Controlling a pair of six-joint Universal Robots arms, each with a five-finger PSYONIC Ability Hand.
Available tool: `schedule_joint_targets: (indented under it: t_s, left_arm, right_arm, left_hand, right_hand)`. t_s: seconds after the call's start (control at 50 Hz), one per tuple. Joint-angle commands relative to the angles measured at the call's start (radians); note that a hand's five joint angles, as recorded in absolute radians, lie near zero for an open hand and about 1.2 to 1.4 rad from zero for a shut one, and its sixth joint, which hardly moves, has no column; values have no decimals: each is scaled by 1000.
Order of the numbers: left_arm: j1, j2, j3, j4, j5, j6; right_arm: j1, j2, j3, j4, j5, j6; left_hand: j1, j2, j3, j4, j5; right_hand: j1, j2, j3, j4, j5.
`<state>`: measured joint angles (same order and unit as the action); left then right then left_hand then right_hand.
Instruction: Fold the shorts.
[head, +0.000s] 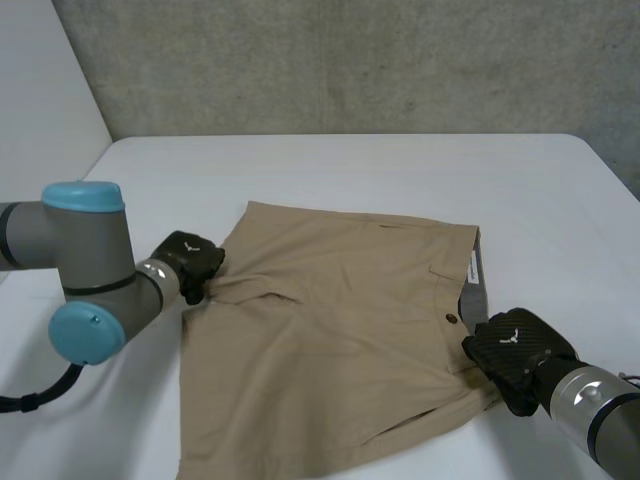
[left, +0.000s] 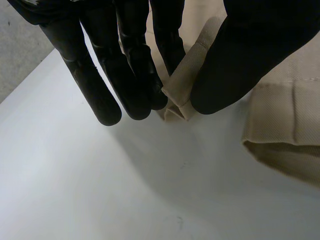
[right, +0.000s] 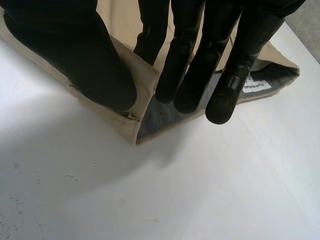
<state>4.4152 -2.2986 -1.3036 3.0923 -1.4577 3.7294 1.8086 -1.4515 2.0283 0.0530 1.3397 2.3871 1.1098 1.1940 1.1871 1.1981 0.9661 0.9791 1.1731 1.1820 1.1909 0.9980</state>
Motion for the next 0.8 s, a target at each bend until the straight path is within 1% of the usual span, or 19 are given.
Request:
schedule_joint_targets:
  t_s: [0.02, 0.04, 0.06, 0.1, 0.14, 0.18, 0.22, 0.24, 0.26, 0.38, 0.42, 0.48, 0.5, 0.56, 0.58, 0.66, 0.74, 0.8]
  left_arm:
    - [0, 51, 9, 37, -3, 0]
    - [0, 86, 7, 42, -6, 0]
    - [-3, 103, 6, 42, -9, -2]
    - [-8, 137, 1, 42, -18, -2]
    - [-17, 200, -14, 40, -32, -14]
    - [-22, 243, -35, 32, -39, -17]
    - [-34, 306, -95, 29, -46, -19]
    - [-34, 306, -95, 29, -46, -19]
    - [-51, 373, -180, 22, -46, -28]
    - [-95, 557, -440, -3, -47, -78]
    - [-112, 632, -535, -24, -52, -120]
    - [-131, 694, -608, -56, -56, -173]
    - [-140, 723, -644, -82, -61, -213]
    - [-146, 755, -686, -125, -73, -278]
    - [-149, 769, -707, -151, -82, -320]
    - [-155, 783, -752, -207, -105, -417]
    - [-166, 792, -790, -219, -122, -471]
    - [-181, 795, -807, -219, -125, -482]
  right_arm:
    - [3, -20, -2, 4, 4, 1]
    - [3, -29, -2, 4, 3, 3]
    - [5, -33, -2, 4, 3, 3]
    - [5, -43, -3, 2, 1, 10]
    - [5, -44, -8, 1, -2, 27]
    - [5, -44, -19, 1, -5, 72]
    - [6, -44, -26, 1, -13, 105]
    - [6, -44, -33, -1, -16, 124]
    - [6, -43, -45, -1, -22, 160]
    - [2, -43, -79, 1, -27, 268]
    - [3, -41, -83, -7, -31, 300]
    - [3, -41, -88, -15, -37, 339]
    - [3, -41, -89, -21, -45, 360]
    - [5, -41, -89, -25, -51, 374]
    - [5, -40, -89, -28, -54, 379]
    - [2, -33, -88, -39, -54, 383]
    - [2, -33, -85, -51, -54, 388]
    - [2, -33, -79, -58, -56, 389]
  left_hand:
    - [-93, -177, -170, -181, -124]
    - [-423, -507, -501, -511, -454]
    - [-485, -569, -562, -573, -516]
    - [-503, -587, -580, -591, -534]
    - [-582, -666, -659, -670, -613]
    - [-629, -713, -706, -717, -660]
    - [-638, -722, -715, -726, -669]
    - [-638, -722, -715, -726, -669]
    - [-635, -719, -712, -723, -666]
    - [-617, -702, -695, -706, -648]
    - [-612, -696, -689, -700, -642]
    - [-611, -696, -689, -700, -642]
    - [-611, -696, -689, -700, -642]
    - [-600, -684, -677, -688, -631]
    - [-594, -678, -671, -682, -625]
    - [-585, -669, -662, -673, -616]
    - [-585, -669, -662, -673, -616]
    - [-582, -666, -659, -670, -613]
  right_hand:
    - [417, 223, 214, 205, 224]
    - [417, 223, 214, 205, 224]
    - [417, 223, 214, 205, 224]
    - [417, 223, 214, 205, 224]
    - [417, 223, 214, 205, 224]
    - [417, 223, 214, 205, 224]
    - [417, 223, 214, 205, 224]
    - [417, 223, 214, 205, 224]
    - [417, 223, 214, 205, 224]
    - [417, 223, 214, 205, 224]
    - [417, 223, 214, 205, 224]
    - [417, 223, 214, 205, 224]
    - [417, 223, 214, 205, 224]
    - [417, 223, 214, 205, 224]
    - [417, 223, 214, 205, 224]
    - [417, 223, 214, 205, 224]
    - [417, 223, 214, 205, 224]
    - [417, 223, 214, 205, 224]
